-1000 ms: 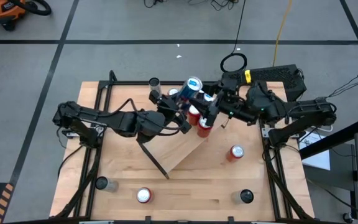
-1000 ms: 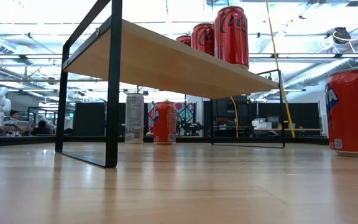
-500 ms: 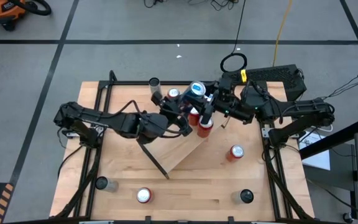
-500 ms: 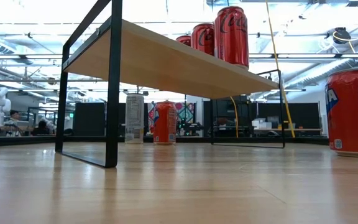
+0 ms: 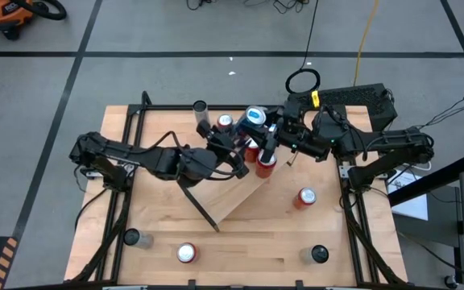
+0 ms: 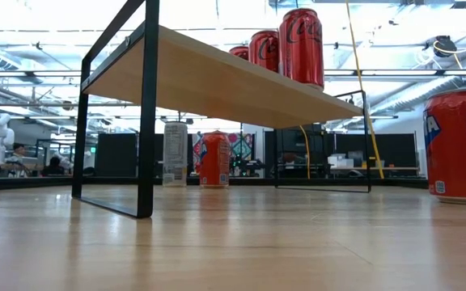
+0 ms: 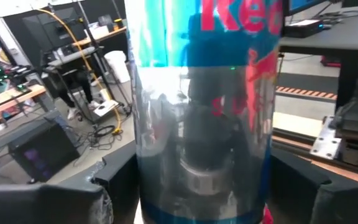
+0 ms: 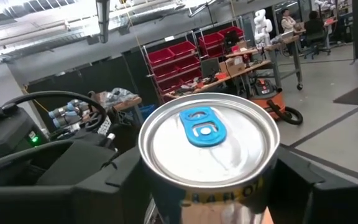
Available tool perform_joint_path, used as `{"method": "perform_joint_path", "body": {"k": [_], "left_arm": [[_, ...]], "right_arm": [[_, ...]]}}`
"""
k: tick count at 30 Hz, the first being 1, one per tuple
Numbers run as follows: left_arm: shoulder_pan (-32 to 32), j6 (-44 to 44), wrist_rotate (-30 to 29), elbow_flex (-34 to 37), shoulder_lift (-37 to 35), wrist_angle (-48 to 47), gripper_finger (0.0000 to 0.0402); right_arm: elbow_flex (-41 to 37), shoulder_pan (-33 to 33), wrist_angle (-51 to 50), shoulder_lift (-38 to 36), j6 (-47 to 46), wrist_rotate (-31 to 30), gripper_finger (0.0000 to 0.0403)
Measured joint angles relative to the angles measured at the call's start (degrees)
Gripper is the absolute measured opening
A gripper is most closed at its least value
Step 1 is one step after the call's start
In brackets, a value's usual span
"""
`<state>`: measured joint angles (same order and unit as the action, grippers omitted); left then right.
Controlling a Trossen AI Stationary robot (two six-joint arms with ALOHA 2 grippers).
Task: Place canned beverage on shelf
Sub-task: Put the blue soda can on the shelf
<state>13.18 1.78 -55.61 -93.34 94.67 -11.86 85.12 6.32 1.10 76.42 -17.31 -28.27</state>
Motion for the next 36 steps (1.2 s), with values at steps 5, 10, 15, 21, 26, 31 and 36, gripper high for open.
{"method": "perform_joint_path", "body": {"k": [5, 10, 15, 21, 26, 31, 36], "left_arm": [[1.70, -0.12, 0.10, 0.00, 0.00, 1.54, 0.0302], [2.94, -4.29, 0.33, 0.00, -0.13, 2.44, 0.0324], [3.75, -10.02, 4.97, -0.80, -0.81, 2.37, 0.0337], [4.17, -13.09, 10.95, -2.55, -0.79, 2.45, 0.0338], [4.16, -13.45, 11.43, -2.73, -0.78, 2.29, 0.0338], [4.27, -13.43, 12.31, -2.73, -0.76, 2.03, 0.0338], [5.21, -13.55, 13.19, -2.73, -0.76, 2.08, 0.0338]], "right_arm": [[0.00, 0.05, 0.05, -0.82, -0.08, 0.54, 0.0223], [0.00, 0.06, -0.42, -1.89, -1.72, 3.25, 0.0221], [0.00, 0.09, -0.73, -2.94, -2.45, 7.91, 0.0221], [0.00, 0.14, -1.23, -3.82, -5.66, 14.80, 0.0221], [0.00, 0.14, -1.48, -3.92, -8.65, 18.34, 0.0220], [0.00, 0.14, -3.58, -3.93, -11.26, 19.46, 0.0220], [0.00, 0.14, -3.51, -3.91, -12.03, 19.56, 0.0220]]}}
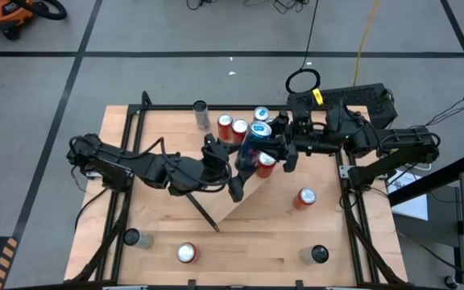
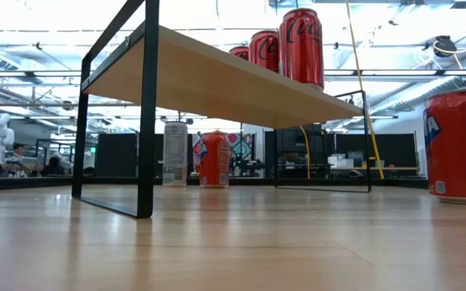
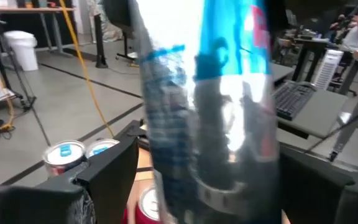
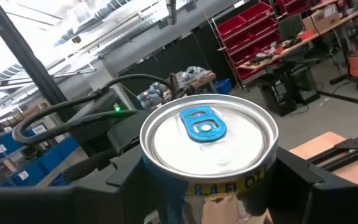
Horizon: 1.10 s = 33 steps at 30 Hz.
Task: Place canned beverage on shelf
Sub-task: Put the blue soda can on the shelf
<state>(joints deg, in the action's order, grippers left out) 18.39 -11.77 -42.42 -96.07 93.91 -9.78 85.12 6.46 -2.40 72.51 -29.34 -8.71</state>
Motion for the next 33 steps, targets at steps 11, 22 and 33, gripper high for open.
{"method": "perform_joint_path", "body": {"k": [11, 22, 33], "left_arm": [[0.51, -4.46, 0.08, 0.00, 0.00, -0.24, 0.0278], [0.51, -4.51, -0.52, 0.00, 0.02, -0.21, 0.0238], [0.53, -4.35, -4.74, -0.44, 0.11, -0.39, 0.0236]], "right_arm": [[0.00, 0.00, -0.05, 0.00, -0.03, 0.03, 0.0220], [0.00, 0.01, -0.01, 0.00, 0.00, 0.04, 0.0220], [0.10, 0.00, 1.06, -0.11, -6.60, -2.84, 0.0297]]}}
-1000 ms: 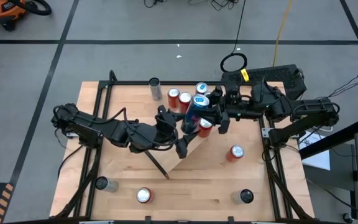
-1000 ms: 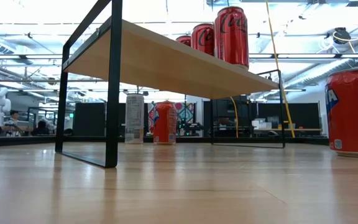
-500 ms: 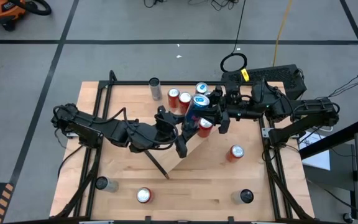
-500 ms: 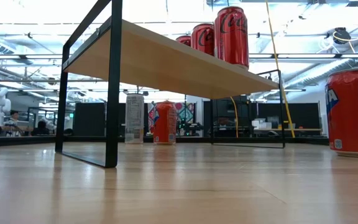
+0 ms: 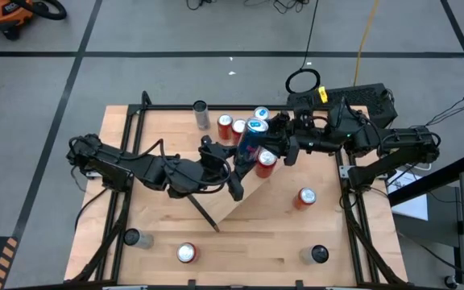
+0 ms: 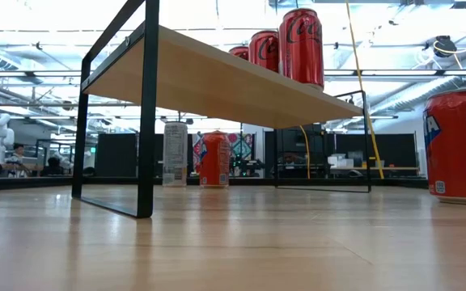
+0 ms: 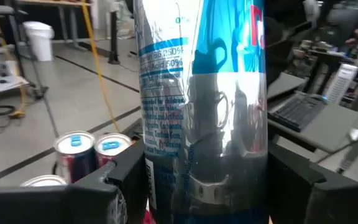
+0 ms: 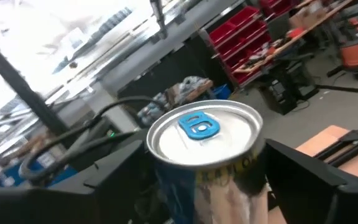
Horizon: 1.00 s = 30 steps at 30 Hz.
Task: Place canned beverage on shelf
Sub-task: Put the blue soda can on the shelf
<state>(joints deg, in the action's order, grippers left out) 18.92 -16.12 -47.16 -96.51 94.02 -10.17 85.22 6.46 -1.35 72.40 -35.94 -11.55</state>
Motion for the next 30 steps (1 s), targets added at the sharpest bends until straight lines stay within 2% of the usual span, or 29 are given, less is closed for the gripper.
{"method": "perform_joint_path", "body": {"k": [7, 11, 16, 22, 30], "left_arm": [[-0.13, 0.60, -7.06, 0.00, 0.00, 0.05, 0.0236], [-0.36, 4.20, -10.40, -0.02, 0.01, 0.26, 0.0236], [-1.51, 4.93, -10.77, -0.09, 0.57, 0.03, 0.0235], [-2.22, 6.71, -10.05, -0.13, 1.37, 0.19, 0.0235], [-2.24, 8.55, -9.45, -0.11, 2.25, 0.26, 0.0235]], "right_arm": [[0.01, 0.02, -0.94, -0.02, 1.47, -2.52, 0.0329], [0.01, 1.16, -0.41, -0.02, 5.89, -7.07, 0.0331], [0.01, 2.43, 0.42, 0.76, 13.01, -12.66, 0.0331], [0.01, 2.34, 0.21, 1.14, 14.18, -13.23, 0.0331], [-0.03, 1.75, -0.05, 1.16, 14.34, -14.10, 0.0309]]}}
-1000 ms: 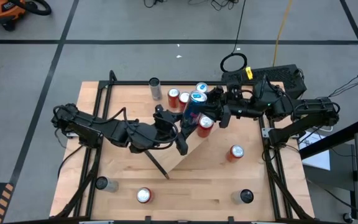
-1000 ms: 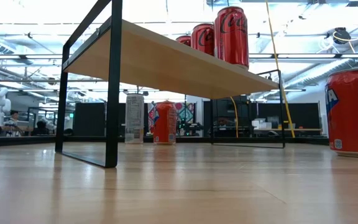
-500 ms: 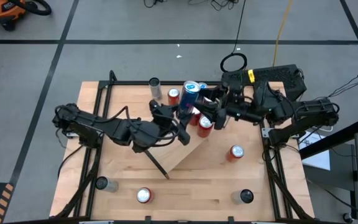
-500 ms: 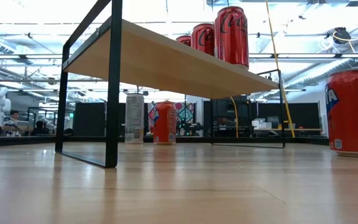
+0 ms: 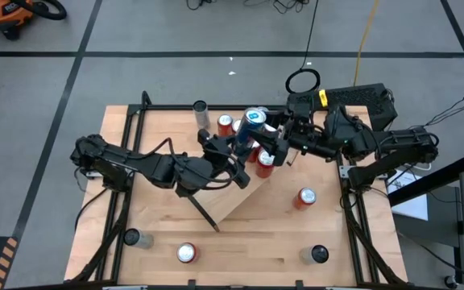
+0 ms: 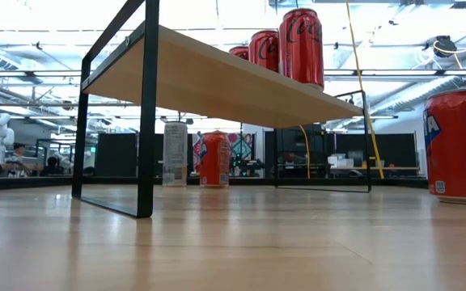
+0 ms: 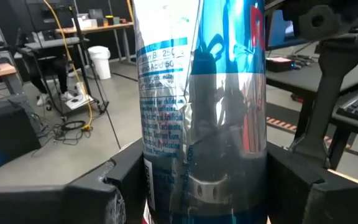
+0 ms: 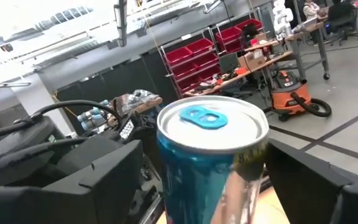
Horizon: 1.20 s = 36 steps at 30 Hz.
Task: Place canned beverage on shelf
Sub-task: Put the blue soda can on the shelf
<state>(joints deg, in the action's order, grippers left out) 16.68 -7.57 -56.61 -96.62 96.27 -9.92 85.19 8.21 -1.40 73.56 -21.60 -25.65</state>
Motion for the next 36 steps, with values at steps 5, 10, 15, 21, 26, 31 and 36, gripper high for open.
{"method": "perform_joint_path", "body": {"k": [5, 10, 15, 21, 26, 31, 36], "left_arm": [[-0.13, 0.80, -0.19, 0.04, 0.63, -0.25, 0.0235], [-0.25, 0.59, -0.71, 0.04, 0.85, -0.25, 0.0235], [-0.25, 0.78, -1.91, 0.04, 0.85, -0.26, 0.0235], [-0.21, 0.93, -2.20, 0.04, 0.85, -0.23, 0.0235], [-0.21, 0.98, -2.17, 0.04, 0.85, -0.25, 0.0243], [-0.21, -1.18, -2.00, 0.04, 0.85, -0.08, 0.0273], [0.44, -2.63, 1.25, 0.04, 0.41, 0.14, 0.0300]], "right_arm": [[0.00, -0.26, -0.10, 0.37, 0.39, -1.42, 0.0294], [-0.02, -0.76, -0.23, 0.42, 0.68, -1.40, 0.0277], [-0.02, -0.79, -0.58, 0.42, 0.86, -1.38, 0.0247], [-0.02, -0.79, -0.65, 0.42, 0.87, -1.43, 0.0212], [-0.02, -0.79, -0.60, 0.42, 0.89, -1.40, 0.0211], [-0.05, -0.76, -0.86, 0.23, 0.89, -1.33, 0.0212], [-0.11, -0.76, -1.32, -0.95, 1.37, -1.27, 0.0212]]}}
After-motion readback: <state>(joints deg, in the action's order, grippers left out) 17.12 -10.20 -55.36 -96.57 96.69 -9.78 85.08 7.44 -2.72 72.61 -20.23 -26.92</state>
